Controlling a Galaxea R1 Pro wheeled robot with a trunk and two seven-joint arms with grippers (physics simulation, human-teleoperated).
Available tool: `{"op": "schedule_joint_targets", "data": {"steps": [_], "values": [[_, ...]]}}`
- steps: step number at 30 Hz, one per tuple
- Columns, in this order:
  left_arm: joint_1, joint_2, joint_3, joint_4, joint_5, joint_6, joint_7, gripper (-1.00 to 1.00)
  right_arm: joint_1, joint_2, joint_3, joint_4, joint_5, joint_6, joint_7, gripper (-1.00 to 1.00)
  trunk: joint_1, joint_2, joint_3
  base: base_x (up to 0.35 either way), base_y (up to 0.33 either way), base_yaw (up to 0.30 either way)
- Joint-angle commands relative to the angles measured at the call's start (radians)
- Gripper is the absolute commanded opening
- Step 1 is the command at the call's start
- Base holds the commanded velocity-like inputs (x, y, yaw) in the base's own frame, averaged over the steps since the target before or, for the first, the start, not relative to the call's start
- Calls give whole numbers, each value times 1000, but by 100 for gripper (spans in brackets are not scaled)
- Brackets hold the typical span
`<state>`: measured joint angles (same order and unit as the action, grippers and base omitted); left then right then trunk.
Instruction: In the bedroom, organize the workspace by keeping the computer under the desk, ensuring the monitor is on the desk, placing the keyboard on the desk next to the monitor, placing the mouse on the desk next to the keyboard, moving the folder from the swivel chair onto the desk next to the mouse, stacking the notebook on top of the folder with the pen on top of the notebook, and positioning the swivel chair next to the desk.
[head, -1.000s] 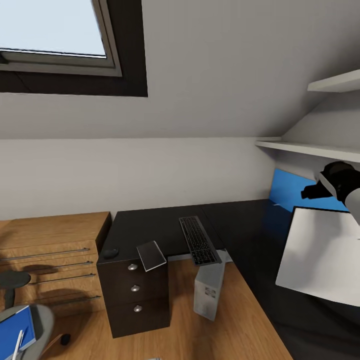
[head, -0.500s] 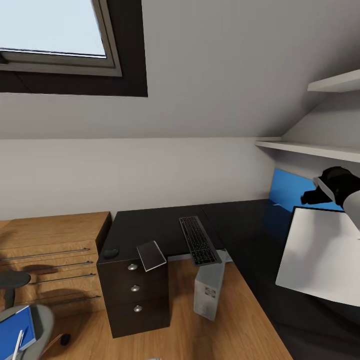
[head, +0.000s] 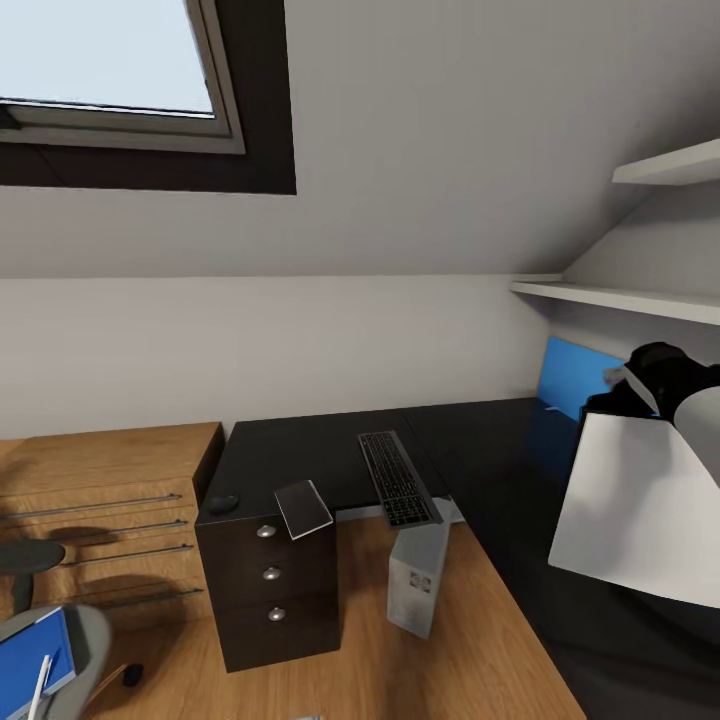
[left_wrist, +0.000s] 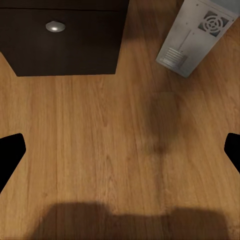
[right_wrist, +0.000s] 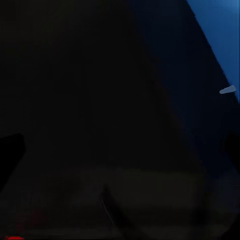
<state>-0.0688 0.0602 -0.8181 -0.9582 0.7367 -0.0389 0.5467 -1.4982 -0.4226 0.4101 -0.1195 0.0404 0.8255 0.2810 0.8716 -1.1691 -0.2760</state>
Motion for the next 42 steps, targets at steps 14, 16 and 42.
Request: {"op": "schedule_joint_targets", "data": {"steps": [14,16,42], "values": [[-2,1,-6,-2,9,-4,7,100,0,-1,36,-5,16,24,85,100,0,-1,-1,-63,0,0],[-2,1,-6,-2,9,-4,7,100,0,-1,36,-5,16,24,86,100,0,-1,-1,-54,0,0],[-2,0,-6,-2,10,-4,6,100,0,-1,44,-6,18,23,84,100,0,-1,-1,-131,0,0]]}}
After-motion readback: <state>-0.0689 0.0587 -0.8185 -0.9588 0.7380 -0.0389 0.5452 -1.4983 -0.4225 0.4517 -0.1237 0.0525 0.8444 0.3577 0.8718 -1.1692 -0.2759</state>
